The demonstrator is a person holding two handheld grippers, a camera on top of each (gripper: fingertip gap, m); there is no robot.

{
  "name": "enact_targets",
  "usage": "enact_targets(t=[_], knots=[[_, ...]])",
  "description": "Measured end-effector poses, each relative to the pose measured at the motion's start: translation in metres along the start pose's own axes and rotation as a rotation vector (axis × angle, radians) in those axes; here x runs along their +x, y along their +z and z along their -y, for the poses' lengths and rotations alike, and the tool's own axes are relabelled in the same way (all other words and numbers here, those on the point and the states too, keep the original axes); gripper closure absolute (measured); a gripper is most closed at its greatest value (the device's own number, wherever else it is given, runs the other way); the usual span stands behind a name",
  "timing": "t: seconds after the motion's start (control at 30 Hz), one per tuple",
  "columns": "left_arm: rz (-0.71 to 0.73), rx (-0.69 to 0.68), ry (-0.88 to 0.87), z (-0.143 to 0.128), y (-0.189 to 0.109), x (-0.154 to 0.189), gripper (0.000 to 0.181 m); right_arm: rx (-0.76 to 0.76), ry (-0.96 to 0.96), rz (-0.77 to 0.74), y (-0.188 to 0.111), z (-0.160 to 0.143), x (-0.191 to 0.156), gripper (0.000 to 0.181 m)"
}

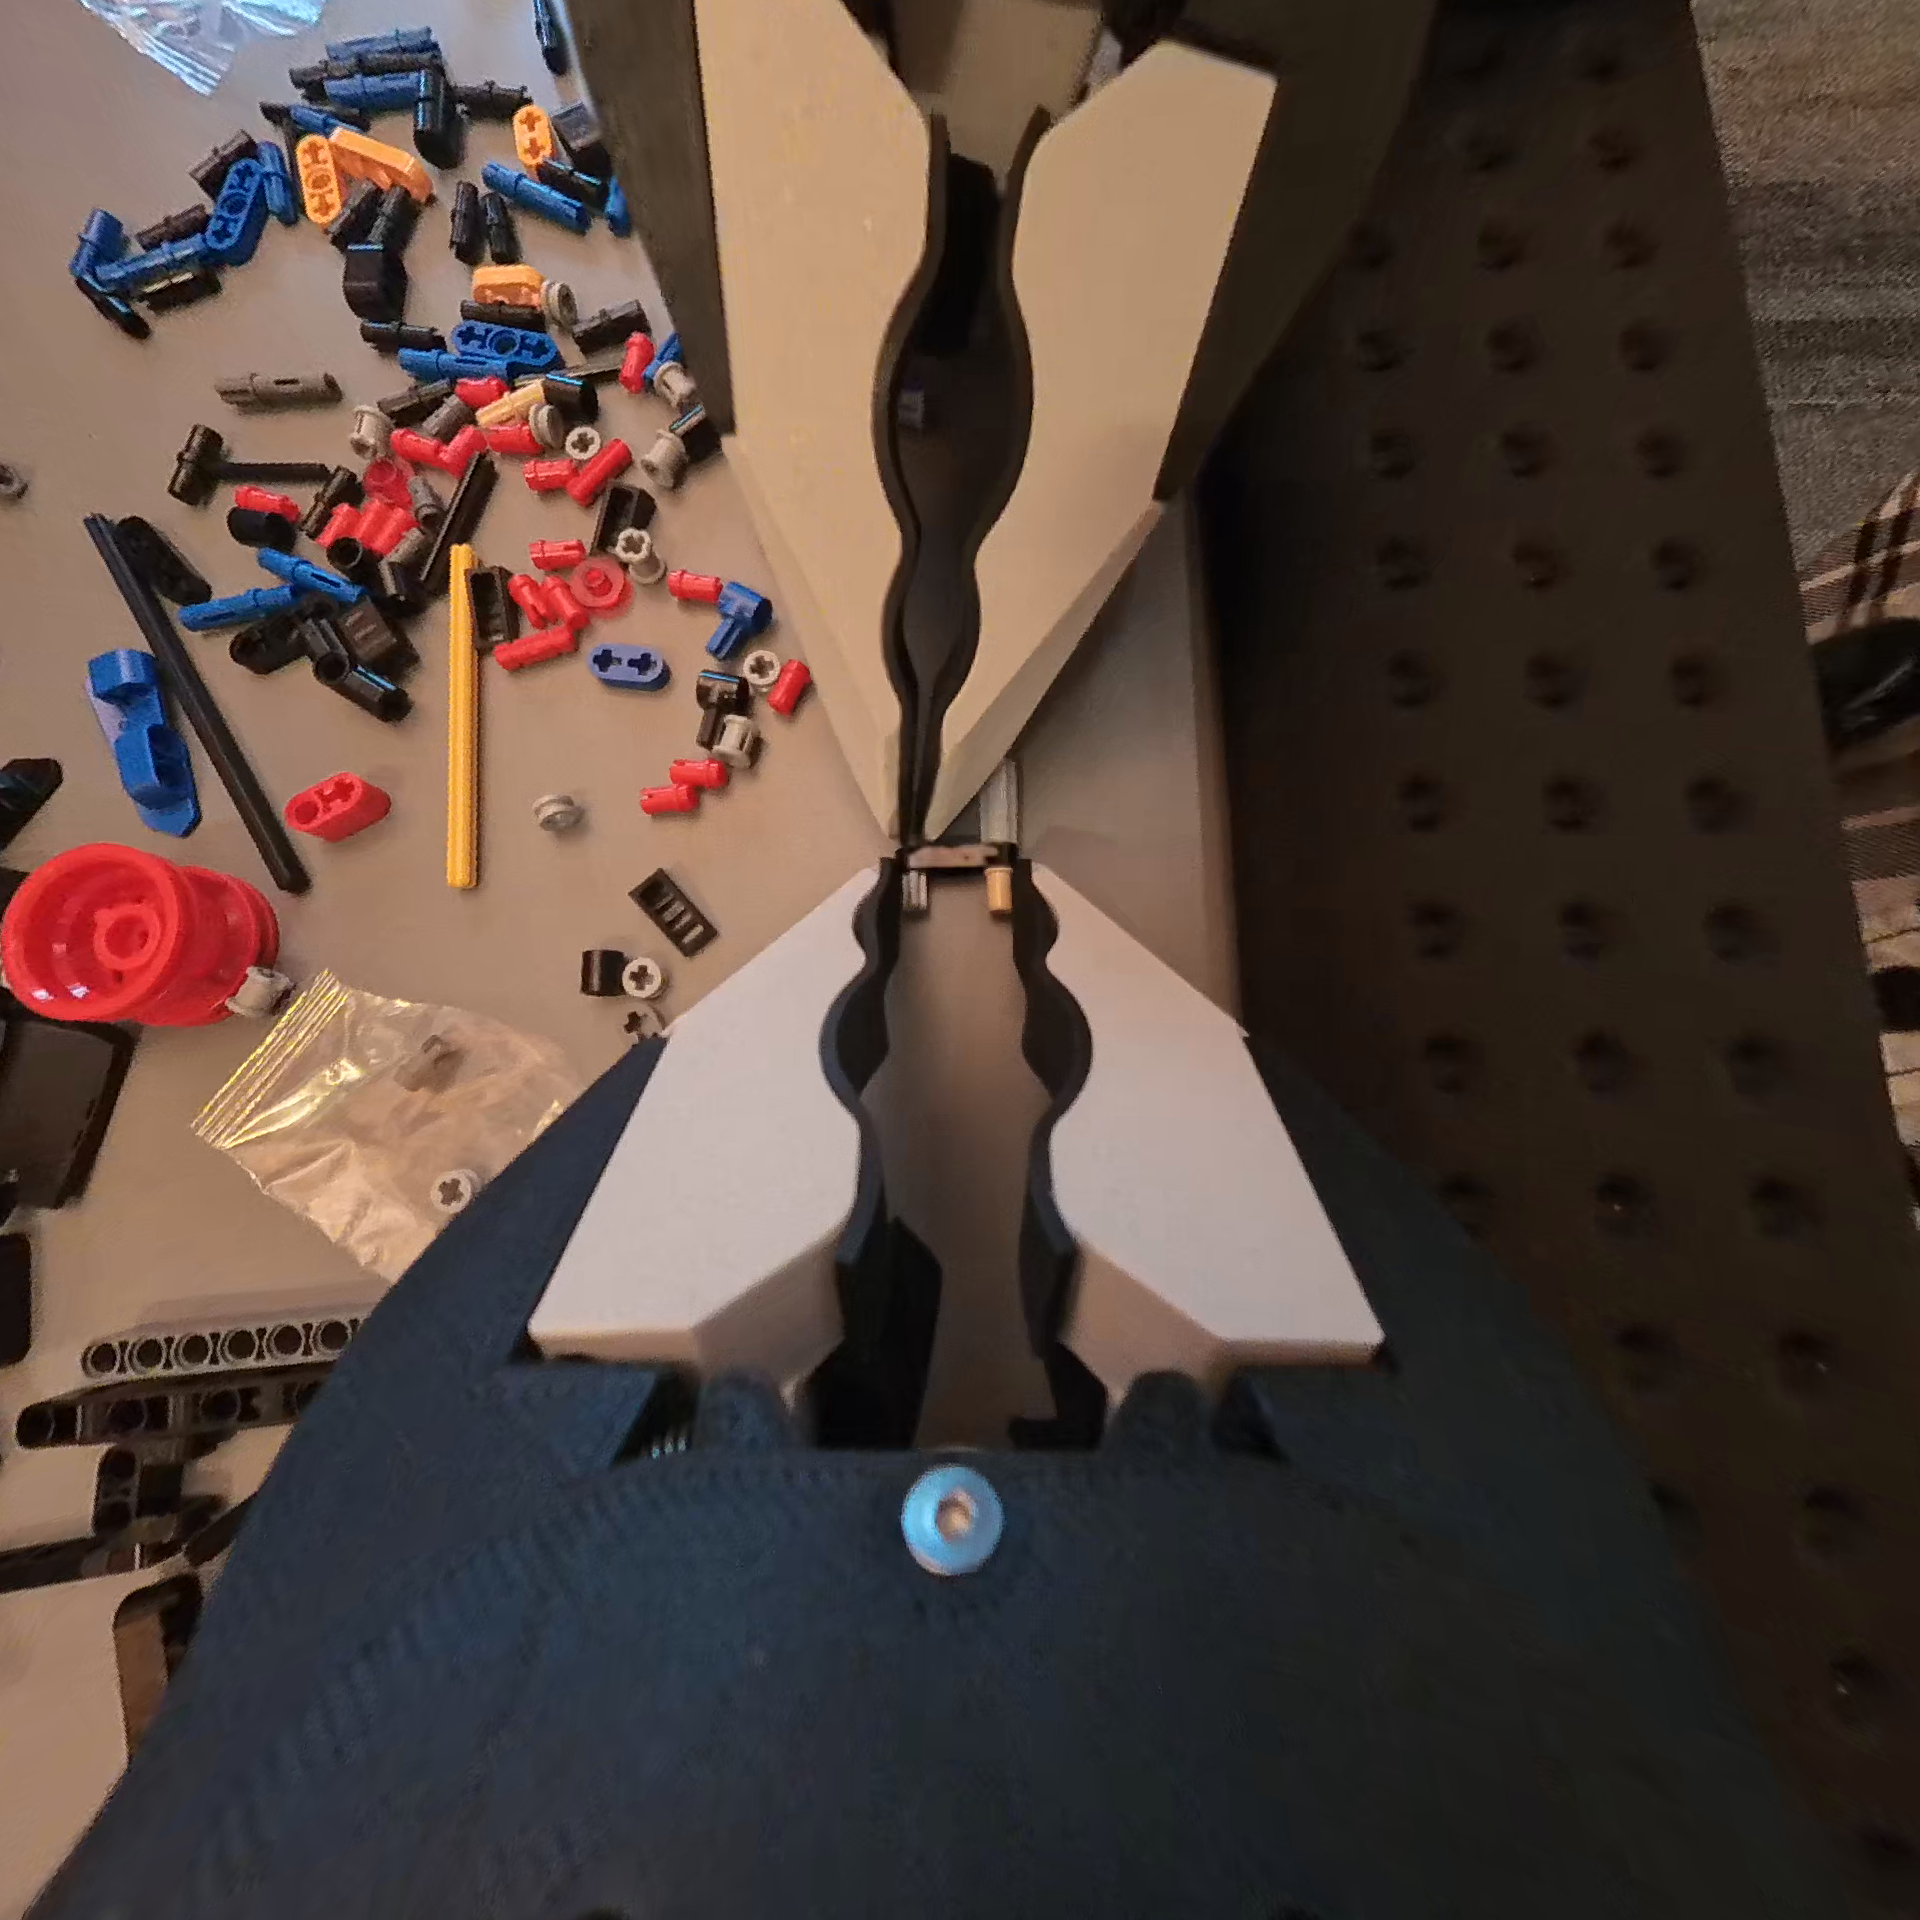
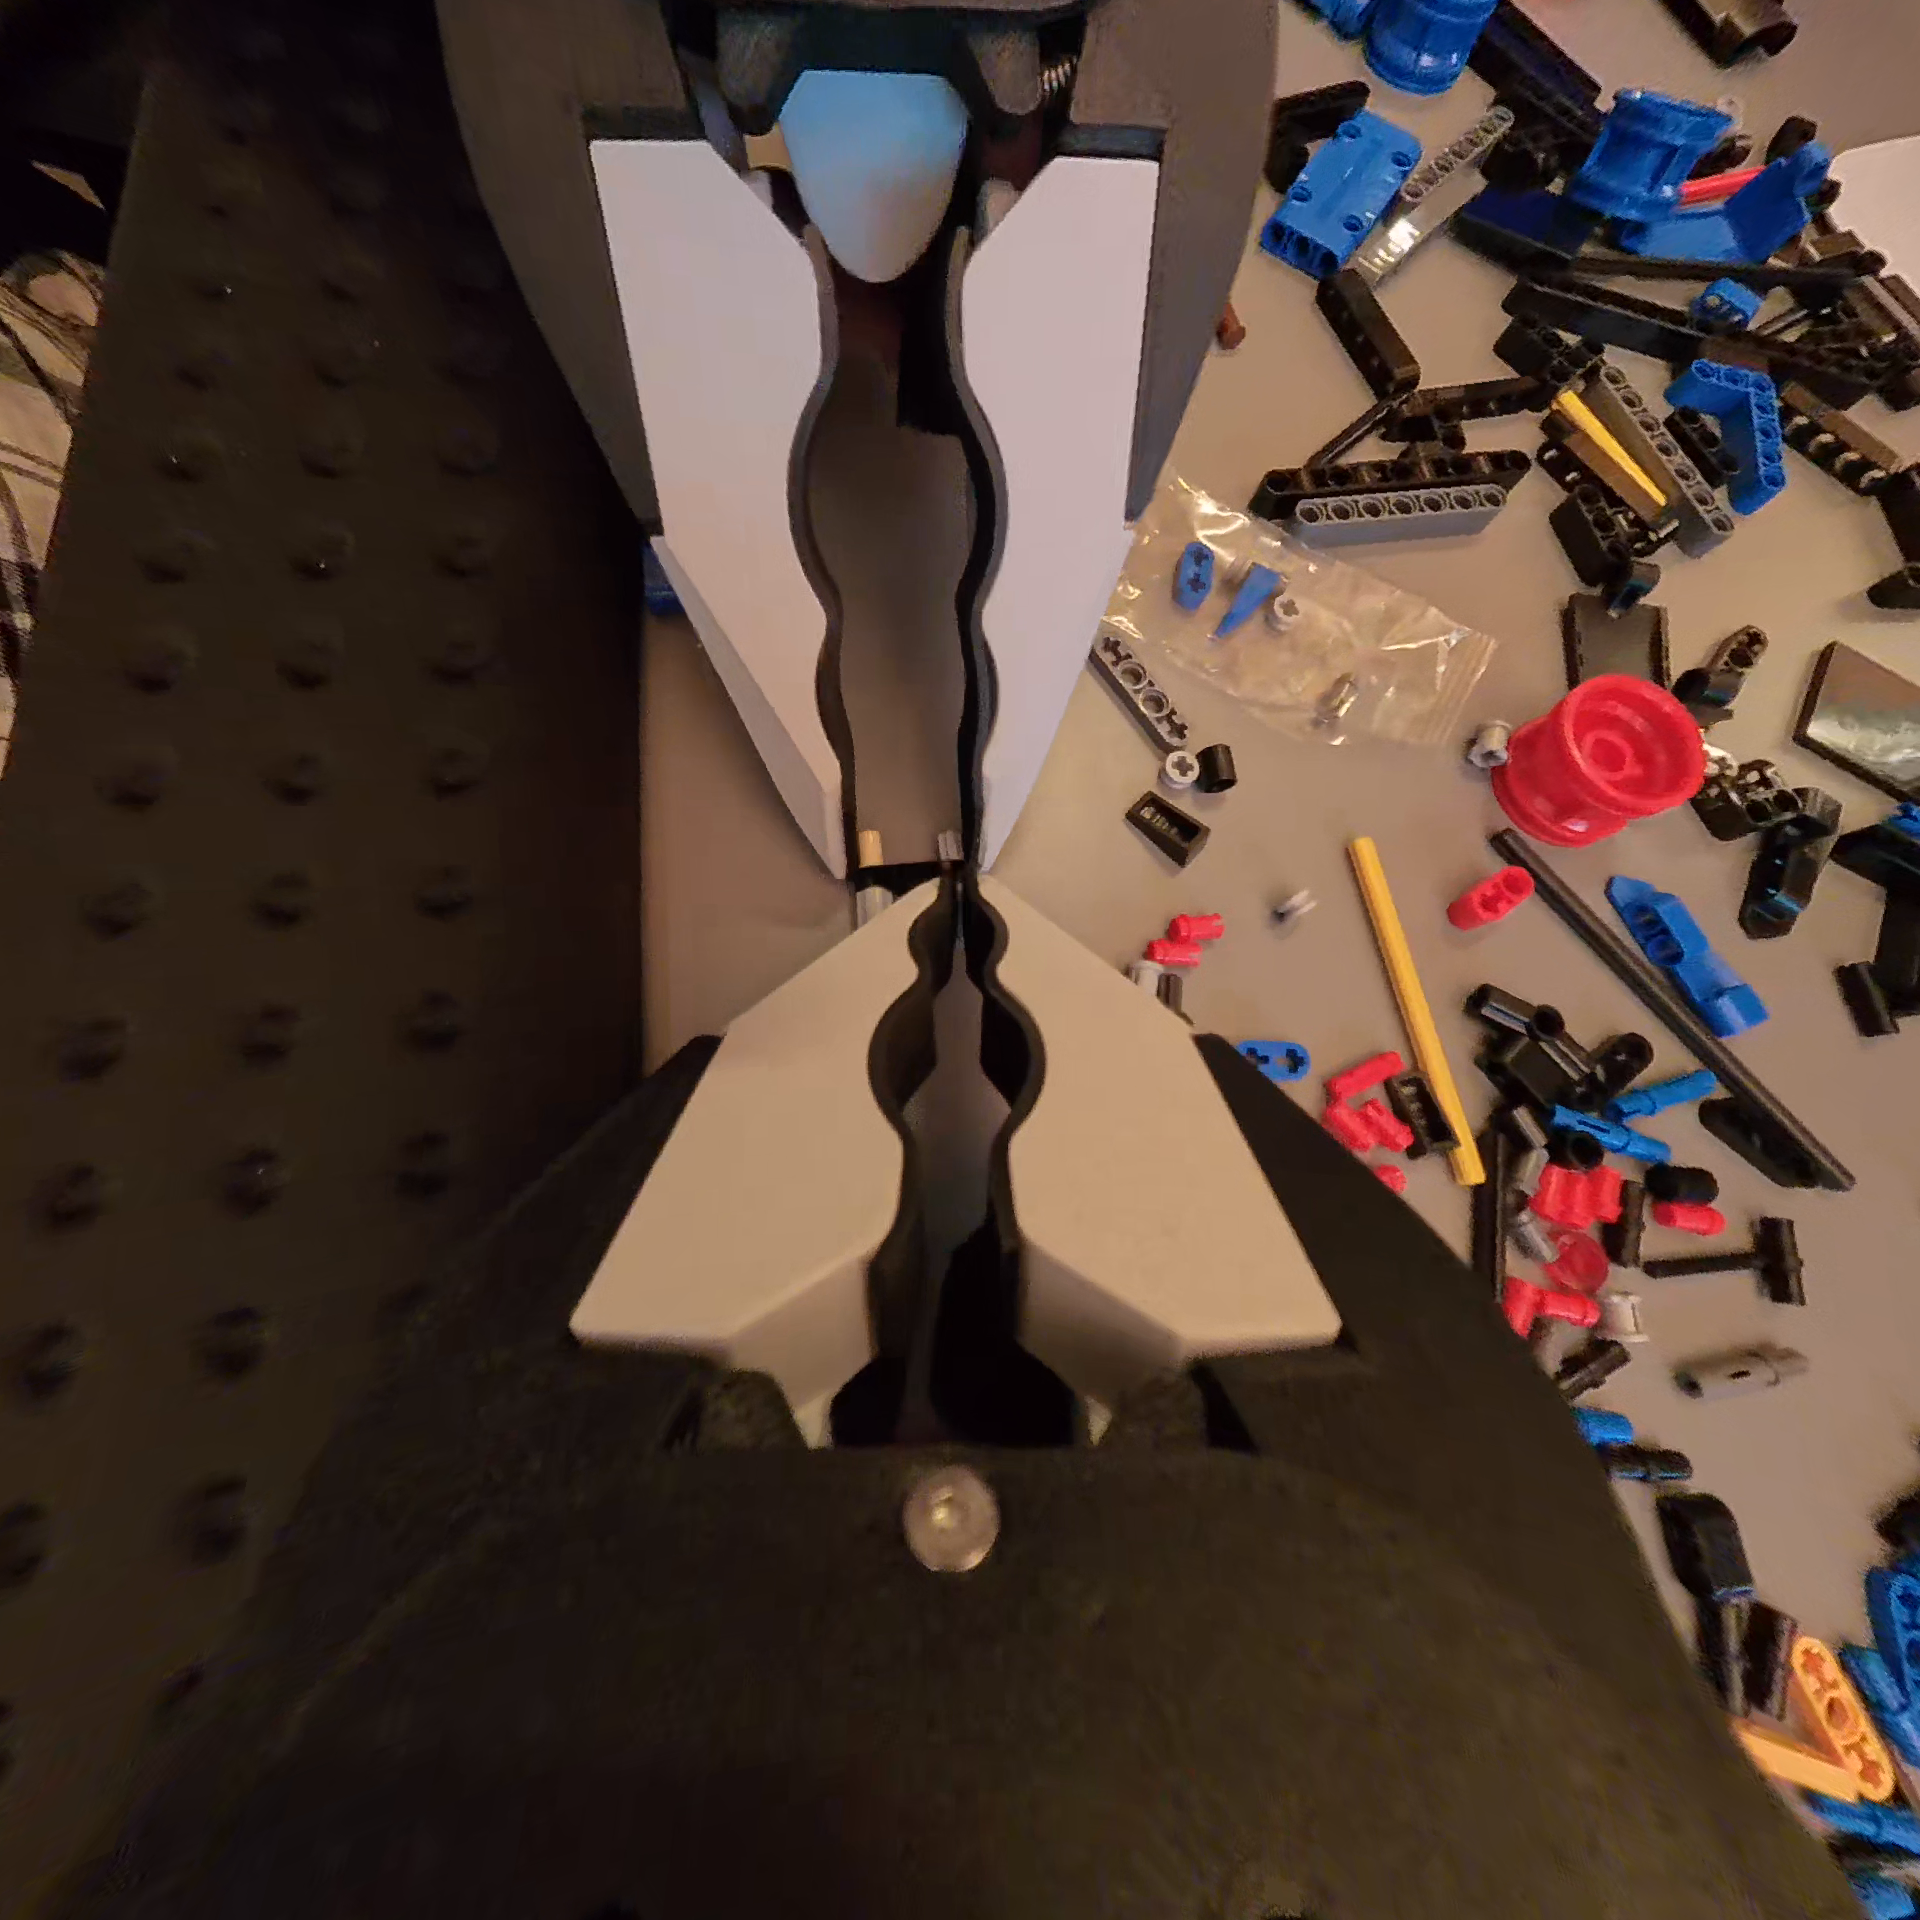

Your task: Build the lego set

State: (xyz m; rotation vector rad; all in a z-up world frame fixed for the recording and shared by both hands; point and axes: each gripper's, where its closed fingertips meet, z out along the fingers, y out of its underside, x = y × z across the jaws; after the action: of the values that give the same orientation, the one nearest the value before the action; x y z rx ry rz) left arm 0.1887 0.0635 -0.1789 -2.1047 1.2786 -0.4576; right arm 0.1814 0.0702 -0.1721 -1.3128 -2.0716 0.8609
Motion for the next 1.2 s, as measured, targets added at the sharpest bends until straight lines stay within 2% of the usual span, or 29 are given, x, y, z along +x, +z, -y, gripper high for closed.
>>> enact_targets(t=[0.53,0.73,1.2], knots=[[-0.031,-0.031,0.054,-0.0068,-0.0059,-0.0014,0.161,-0.054,0.053,-0.018,0.001,-0.0046,0.0019,0.181],[-0.034,0.029,0.048,-0.0067,-0.006,-0.0013,0.16,-0.078,0.08,-0.045,0.0009,-0.0069,0.0026,0.181],[-0.033,0.032,0.077,-0.0087,-0.008,-0.0025,0.159,-0.053,0.092,-0.092,0.0025,-0.0055,0.0024,0.181]])
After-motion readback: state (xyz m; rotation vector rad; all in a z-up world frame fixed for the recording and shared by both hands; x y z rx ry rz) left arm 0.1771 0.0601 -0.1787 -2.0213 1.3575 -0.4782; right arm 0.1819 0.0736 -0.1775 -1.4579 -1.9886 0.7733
